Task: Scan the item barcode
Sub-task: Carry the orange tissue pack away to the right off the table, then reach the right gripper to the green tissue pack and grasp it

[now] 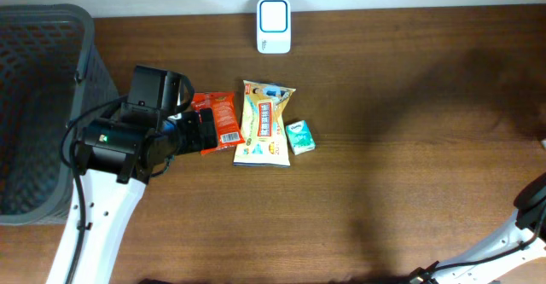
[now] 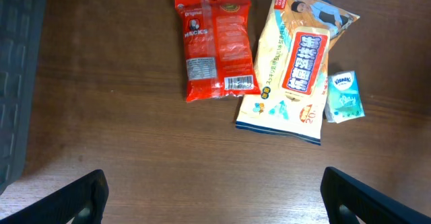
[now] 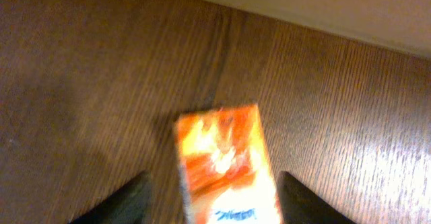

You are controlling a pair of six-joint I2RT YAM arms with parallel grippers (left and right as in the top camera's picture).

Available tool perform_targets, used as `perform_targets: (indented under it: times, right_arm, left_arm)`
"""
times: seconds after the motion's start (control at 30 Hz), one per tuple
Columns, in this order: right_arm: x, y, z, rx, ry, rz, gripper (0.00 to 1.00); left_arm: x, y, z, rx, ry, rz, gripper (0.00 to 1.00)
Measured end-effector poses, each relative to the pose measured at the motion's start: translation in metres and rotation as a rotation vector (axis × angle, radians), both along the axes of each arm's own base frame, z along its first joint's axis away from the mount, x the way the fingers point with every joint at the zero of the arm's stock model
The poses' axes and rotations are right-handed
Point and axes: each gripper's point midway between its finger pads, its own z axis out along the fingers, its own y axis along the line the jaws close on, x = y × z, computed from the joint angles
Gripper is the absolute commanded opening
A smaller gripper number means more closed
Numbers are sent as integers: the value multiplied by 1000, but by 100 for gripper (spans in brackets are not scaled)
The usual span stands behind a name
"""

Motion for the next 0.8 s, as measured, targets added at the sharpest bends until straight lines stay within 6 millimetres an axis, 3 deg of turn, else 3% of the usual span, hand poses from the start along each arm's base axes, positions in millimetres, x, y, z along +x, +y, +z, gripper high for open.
perform_targets:
  times: [0.03,0.13,0.2,0.27,0.3,0.33,0.37,0.43,0.5,0.53,0.6,0.63,0.67,0.7,0.8]
  right_arm:
    - [-1,1,-2,7,3,2,98]
    - [9,10,-5,41,-10,99,99]
    - [23,29,-6,119,-63,195,99]
    - [46,49,11,160,-154,295,99]
    - [60,58,29,154,-200,343,99]
    - [92,87,88,106,-311,468,99]
    - [109,112,124,81,-376,560,99]
    - [128,181,189,81,-487,751,99]
    - [131,259,229,163,-551,933,99]
    - [120,300,227,272,-519,996,99]
    - [111,360,194,431,-411,1089,99]
    - [108,384,173,488,-350,1131,99]
    - [103,419,139,557,-254,1201,99]
    - [99,434,125,577,-215,1237,99]
    - [58,517,44,730,28,1425,99]
  left_arm:
    - [0,0,0,0,0,0,99]
    - [0,0,0,0,0,0,99]
    - [0,0,0,0,0,0,99]
    - [0,0,0,0,0,0,99]
    - [0,0,0,0,0,0,99]
    - [0,0,0,0,0,0,99]
    - [0,0,0,0,0,0,99]
    - [0,0,0,0,0,0,99]
    - [0,0,0,0,0,0,99]
    - [0,0,0,0,0,0,99]
    - [0,0,0,0,0,0,99]
    - [0,0,0,0,0,0,99]
    - [0,0,0,0,0,0,99]
    - [0,0,0,0,1,0,99]
    - [0,0,0,0,0,0,99]
